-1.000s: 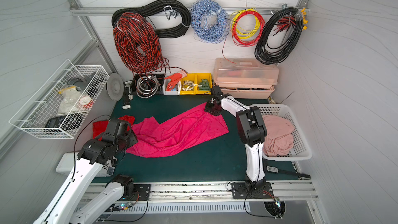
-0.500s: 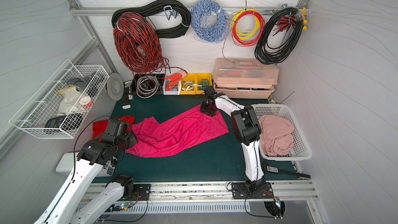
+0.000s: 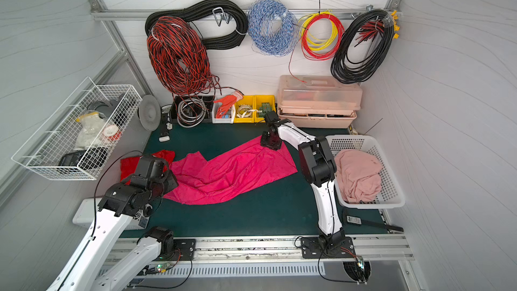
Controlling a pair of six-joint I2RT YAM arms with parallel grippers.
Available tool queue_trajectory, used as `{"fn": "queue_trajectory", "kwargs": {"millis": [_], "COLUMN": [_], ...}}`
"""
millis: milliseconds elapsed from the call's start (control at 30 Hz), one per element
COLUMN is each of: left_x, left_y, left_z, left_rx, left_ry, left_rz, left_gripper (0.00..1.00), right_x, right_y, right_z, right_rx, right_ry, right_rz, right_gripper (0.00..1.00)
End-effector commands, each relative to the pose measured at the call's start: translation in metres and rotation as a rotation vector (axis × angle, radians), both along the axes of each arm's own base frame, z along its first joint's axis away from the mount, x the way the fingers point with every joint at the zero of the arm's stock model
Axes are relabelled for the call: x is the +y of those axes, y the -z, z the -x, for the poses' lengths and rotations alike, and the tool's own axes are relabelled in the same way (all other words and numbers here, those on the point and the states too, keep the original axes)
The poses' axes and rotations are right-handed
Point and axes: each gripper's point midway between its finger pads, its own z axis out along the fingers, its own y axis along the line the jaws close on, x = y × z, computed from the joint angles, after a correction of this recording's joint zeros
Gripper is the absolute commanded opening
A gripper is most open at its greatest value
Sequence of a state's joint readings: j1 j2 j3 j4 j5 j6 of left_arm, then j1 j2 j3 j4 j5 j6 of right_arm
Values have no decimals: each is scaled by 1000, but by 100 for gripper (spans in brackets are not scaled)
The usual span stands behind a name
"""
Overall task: Fold and stack t-shirts
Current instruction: Flatten out the T-shirt at the center of the board.
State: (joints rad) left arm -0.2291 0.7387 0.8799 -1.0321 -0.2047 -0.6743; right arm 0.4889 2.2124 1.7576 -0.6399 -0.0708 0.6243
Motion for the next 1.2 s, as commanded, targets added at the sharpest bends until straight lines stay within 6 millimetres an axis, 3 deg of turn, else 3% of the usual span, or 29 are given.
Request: {"fn": "queue_trajectory", "kwargs": {"millis": [0,167,433,600,733,867,967,1100,1167], "left_x": [0,0,0,2,9,7,3,-7,-9], "left_y": [-2,-2,-2,-10,-21,-40,-70,-120,-141], "left_z": [1,1,0,-4,-19,-53,-87,-128,-132], "left_rx": [-9,-9,-7,-11,-17,-43,-95,-161,-178], "left_ry": [14,15,12,9,-12,-20,-4,48,60], "left_rz": [-5,-1,2,-16,-47,-9,-13,-20,-13], "left_gripper": [0,0,0,0,0,0,0,0,0], "right_x": [-8,-10,-16,-28,-50,-77,-94,-103,-109], "right_y": [9,11,13,-8,-45,-92,-137,-211,-236], "right_z": [-1,-2,3,5,3,9,18,41,59], "right_rx": [19,21,31,-12,-88,-152,-234,-399,-439], "right_ry": [-18,-15,-15,7,53,106,130,120,130], "right_rz": [53,62,91,101,94,59,16,-92,-112], "right_gripper": [46,41,2,0,0,0,0,0,0]}}
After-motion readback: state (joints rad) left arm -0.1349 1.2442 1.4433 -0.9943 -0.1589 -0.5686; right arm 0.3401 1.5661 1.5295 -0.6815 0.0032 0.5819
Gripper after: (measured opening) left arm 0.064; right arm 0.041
